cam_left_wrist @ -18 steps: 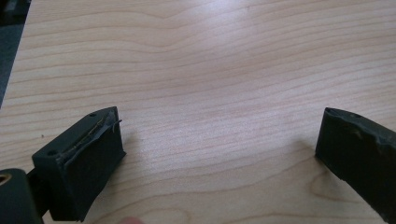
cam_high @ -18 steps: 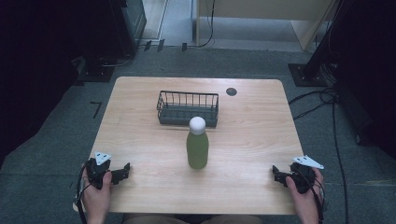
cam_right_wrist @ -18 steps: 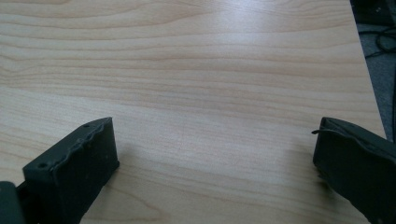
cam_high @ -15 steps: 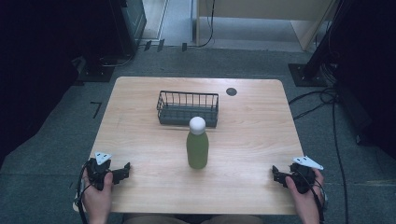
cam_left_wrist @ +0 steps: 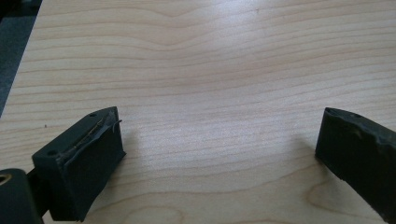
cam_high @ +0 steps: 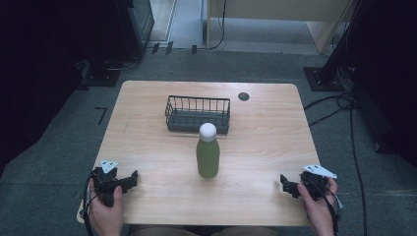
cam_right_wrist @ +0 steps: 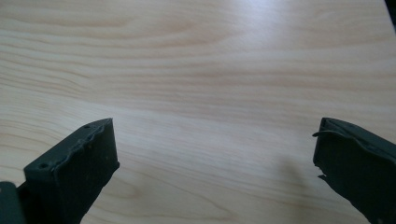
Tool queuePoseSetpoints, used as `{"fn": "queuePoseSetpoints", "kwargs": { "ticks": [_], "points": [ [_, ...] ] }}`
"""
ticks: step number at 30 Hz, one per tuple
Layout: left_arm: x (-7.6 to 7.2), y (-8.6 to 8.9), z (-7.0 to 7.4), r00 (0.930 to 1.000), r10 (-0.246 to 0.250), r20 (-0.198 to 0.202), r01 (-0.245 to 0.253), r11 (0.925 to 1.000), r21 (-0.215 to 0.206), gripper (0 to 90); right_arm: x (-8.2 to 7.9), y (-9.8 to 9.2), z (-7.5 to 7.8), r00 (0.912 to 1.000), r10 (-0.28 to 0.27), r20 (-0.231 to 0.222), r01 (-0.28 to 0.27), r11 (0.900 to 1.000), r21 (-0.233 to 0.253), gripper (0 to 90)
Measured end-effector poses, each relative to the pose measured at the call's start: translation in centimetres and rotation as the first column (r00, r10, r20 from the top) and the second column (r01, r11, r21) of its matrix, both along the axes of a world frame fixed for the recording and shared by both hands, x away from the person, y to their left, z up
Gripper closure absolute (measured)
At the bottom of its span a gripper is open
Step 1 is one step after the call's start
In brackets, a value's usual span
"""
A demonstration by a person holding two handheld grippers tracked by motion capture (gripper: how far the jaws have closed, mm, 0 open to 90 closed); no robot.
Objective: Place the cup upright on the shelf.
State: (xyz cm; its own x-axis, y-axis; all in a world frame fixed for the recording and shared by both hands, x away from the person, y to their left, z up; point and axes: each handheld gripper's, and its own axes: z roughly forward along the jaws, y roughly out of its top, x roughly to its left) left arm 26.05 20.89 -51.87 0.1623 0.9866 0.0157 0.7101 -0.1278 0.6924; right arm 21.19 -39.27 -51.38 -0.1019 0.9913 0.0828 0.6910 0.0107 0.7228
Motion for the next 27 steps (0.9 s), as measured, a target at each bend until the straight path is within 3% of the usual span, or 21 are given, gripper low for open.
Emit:
{"fn": "queuePoseSetpoints", "kwargs": {
  "ticks": [7,17,24,27],
  "points": [
    [0.0,0.0,0.0,1.0,-0.001,-0.001,0.001,1.0,0.0,1.2,0.6,3.1,1.9,0.9964,0.075,0.04,-0.076,0.997,0.024,0.0],
    [0.0,0.0,0.0,1.0,0.0,0.001,0.0,1.0,0.0,1.2,1.6,7.2,2.8,0.9855,0.16,0.057,-0.162,0.986,0.044,0.0],
    [0.0,0.0,0.0,1.0,-0.001,0.0,0.001,1.0,0.001,1.2,1.9,10.1,3.5,0.9678,0.241,0.071,-0.246,0.967,0.063,0.0],
    [0.0,0.0,0.0,1.0,-0.001,0.0,0.001,1.0,0.001,1.2,2.0,11.6,3.8,0.9533,0.291,0.081,-0.297,0.952,0.069,0.0]
  ]
}}
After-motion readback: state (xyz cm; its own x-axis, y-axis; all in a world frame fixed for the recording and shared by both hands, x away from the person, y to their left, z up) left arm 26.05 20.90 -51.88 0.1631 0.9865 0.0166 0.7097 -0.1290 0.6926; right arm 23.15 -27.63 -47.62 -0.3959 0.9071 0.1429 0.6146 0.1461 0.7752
